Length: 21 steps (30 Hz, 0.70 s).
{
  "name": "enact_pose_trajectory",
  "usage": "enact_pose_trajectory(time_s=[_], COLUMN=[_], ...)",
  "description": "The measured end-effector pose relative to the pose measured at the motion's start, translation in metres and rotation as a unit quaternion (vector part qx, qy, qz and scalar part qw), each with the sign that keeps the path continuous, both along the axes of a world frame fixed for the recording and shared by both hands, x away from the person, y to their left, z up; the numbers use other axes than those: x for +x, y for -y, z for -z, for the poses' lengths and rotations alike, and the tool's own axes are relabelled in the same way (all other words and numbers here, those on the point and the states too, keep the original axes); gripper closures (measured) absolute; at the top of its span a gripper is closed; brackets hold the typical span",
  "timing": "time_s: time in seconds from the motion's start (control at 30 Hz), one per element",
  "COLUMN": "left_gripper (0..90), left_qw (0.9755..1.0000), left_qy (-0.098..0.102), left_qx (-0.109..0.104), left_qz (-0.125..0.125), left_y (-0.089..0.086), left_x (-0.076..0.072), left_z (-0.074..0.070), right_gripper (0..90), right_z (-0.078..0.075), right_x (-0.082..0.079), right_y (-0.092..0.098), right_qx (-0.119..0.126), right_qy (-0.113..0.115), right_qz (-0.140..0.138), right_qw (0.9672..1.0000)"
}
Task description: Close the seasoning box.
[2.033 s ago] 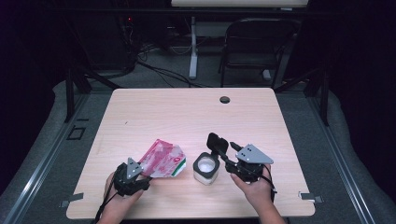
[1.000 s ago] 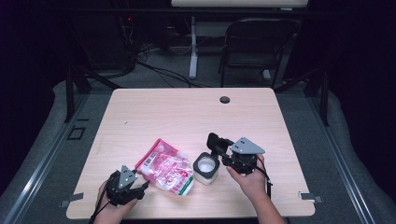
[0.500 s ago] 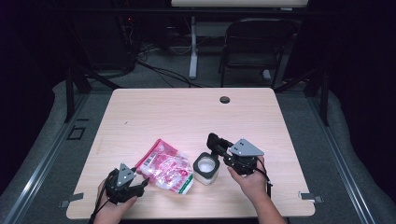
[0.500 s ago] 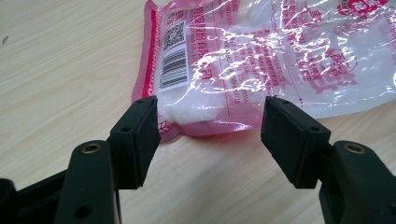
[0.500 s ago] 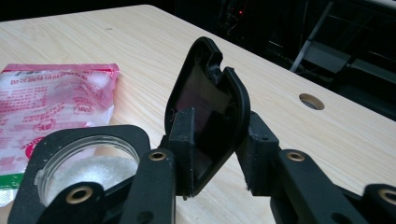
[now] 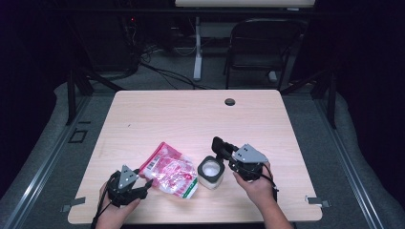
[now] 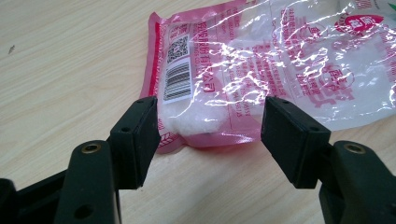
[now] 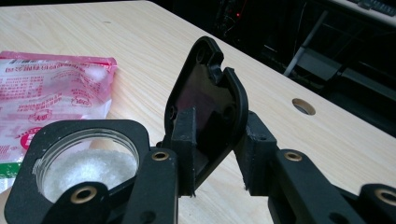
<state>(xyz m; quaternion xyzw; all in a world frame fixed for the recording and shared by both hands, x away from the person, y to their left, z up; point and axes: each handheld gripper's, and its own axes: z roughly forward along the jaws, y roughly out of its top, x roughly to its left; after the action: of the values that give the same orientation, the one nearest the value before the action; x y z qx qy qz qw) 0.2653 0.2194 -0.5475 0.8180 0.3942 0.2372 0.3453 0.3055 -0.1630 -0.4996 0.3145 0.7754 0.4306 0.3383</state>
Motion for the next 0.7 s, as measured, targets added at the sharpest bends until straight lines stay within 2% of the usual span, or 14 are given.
enact_pose_trajectory(time_s=[0.3, 0.7], left_gripper=[37.2, 37.5], left_qw=[0.9999, 0.9998], left_qy=[0.006, 0.01], left_qx=[-0.007, -0.009], left_qz=[-0.01, -0.012], left_y=[-0.003, -0.004], left_x=[0.0, -0.001], left_z=[-0.001, -0.003], right_gripper=[73.4, 79.0], right_z=[-0.001, -0.004], right_x=[-0.003, -0.014], right_y=[-0.001, -0.006], right_qx=[-0.004, -0.038], right_qy=[0.003, 0.018], right_qz=[-0.006, -0.023], right_qw=[1.0, 0.9988])
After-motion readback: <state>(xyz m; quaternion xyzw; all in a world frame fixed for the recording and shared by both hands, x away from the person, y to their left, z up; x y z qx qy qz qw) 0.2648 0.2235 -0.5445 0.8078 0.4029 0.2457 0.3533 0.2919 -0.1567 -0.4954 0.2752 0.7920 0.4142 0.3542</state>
